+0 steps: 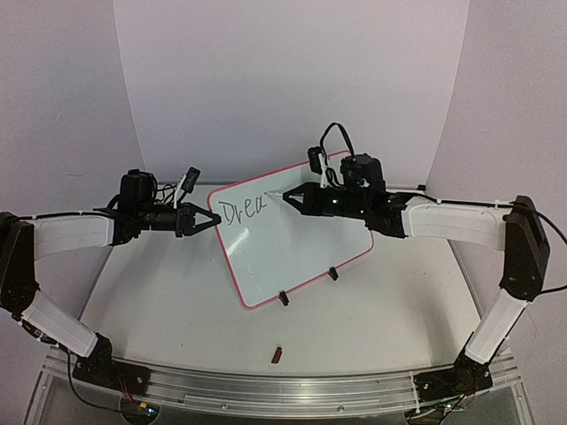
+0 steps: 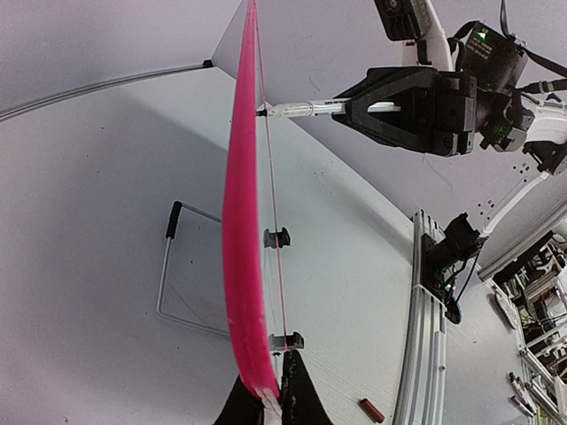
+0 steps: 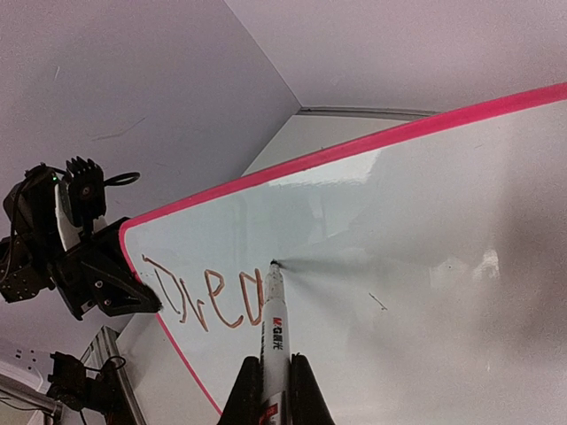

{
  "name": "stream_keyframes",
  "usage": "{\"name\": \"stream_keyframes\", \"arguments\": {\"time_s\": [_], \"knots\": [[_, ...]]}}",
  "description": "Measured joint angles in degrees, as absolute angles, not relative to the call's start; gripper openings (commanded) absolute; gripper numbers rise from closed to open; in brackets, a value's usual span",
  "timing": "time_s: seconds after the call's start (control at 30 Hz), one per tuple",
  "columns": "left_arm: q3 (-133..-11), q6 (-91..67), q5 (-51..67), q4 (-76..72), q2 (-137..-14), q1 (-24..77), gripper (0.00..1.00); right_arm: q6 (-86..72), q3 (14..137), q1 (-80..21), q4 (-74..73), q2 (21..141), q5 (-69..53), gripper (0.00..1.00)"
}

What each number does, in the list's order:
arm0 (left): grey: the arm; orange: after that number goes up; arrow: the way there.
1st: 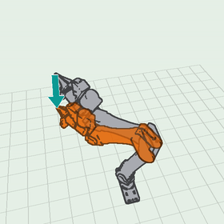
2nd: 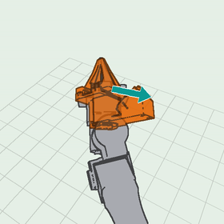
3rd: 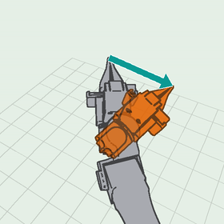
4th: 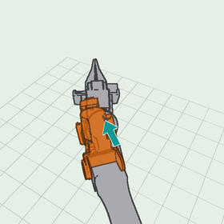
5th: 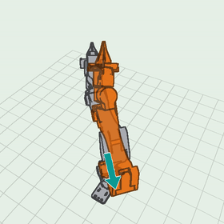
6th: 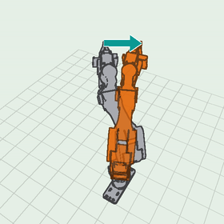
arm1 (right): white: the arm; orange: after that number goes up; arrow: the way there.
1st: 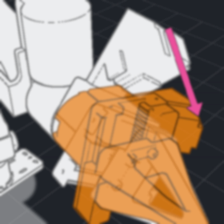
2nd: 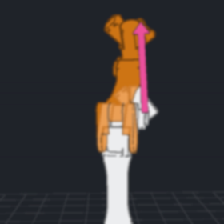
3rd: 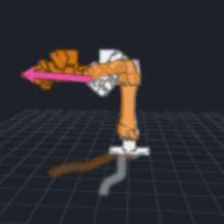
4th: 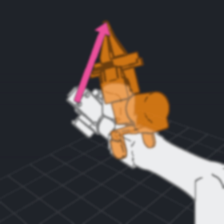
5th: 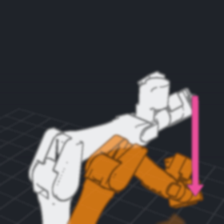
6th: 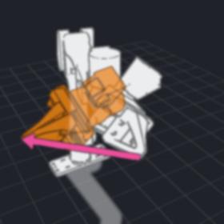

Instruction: Write a sentence on the whiteboard

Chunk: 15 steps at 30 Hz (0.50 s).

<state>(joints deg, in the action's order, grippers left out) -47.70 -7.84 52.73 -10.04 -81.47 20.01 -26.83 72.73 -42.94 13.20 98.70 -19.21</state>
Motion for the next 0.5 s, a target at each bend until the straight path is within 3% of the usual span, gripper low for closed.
{"name": "stream_keyframes", "arguments": {"time_s": [0.5], "knots": [[-47.99,-7.77,52.45,-9.34,-81.48,20.01,0.0,-28.0,68.25,-42.96,13.92,97.65,-19.64,0.0]]}}
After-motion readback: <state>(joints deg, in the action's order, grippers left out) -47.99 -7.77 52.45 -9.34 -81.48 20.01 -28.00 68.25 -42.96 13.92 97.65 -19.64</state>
